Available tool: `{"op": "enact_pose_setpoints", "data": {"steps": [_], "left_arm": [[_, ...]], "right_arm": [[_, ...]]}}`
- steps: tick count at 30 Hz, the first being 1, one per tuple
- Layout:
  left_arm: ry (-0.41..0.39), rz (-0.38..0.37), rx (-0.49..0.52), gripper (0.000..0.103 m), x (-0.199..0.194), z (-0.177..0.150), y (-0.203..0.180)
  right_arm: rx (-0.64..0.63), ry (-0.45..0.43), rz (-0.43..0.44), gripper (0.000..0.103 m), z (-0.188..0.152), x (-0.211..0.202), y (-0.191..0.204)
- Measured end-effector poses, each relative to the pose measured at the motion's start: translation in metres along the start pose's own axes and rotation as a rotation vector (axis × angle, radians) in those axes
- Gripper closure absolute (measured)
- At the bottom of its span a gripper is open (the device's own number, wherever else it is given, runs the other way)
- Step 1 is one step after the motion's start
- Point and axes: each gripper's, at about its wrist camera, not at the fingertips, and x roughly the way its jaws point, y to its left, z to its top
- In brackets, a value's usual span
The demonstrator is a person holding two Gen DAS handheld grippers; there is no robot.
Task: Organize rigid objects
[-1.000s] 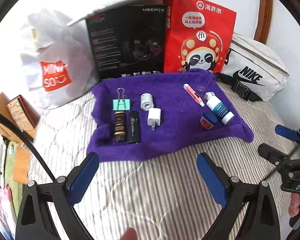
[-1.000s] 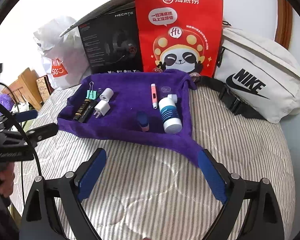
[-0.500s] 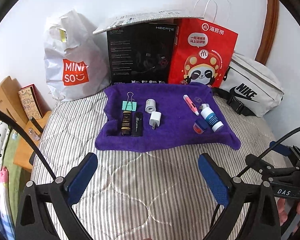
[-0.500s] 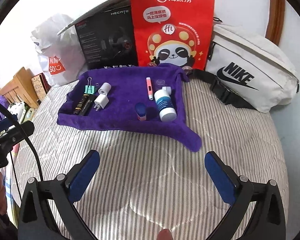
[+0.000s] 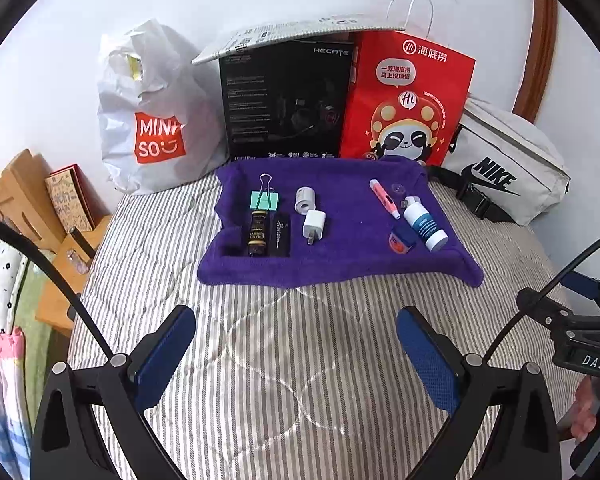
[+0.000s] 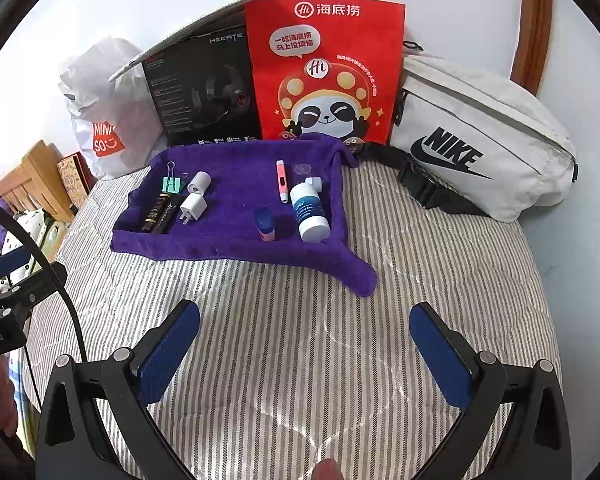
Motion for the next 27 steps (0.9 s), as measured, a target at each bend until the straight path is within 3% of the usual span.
{"op": "enact_pose_setpoints", "data": {"steps": [27], "left_arm": [[0.006,-0.003,0.01,0.001,-0.005,-0.005,-0.001]], "right_arm": [[-0.019,-0.006,-0.009,0.0,-0.009,-0.011,0.003]]}}
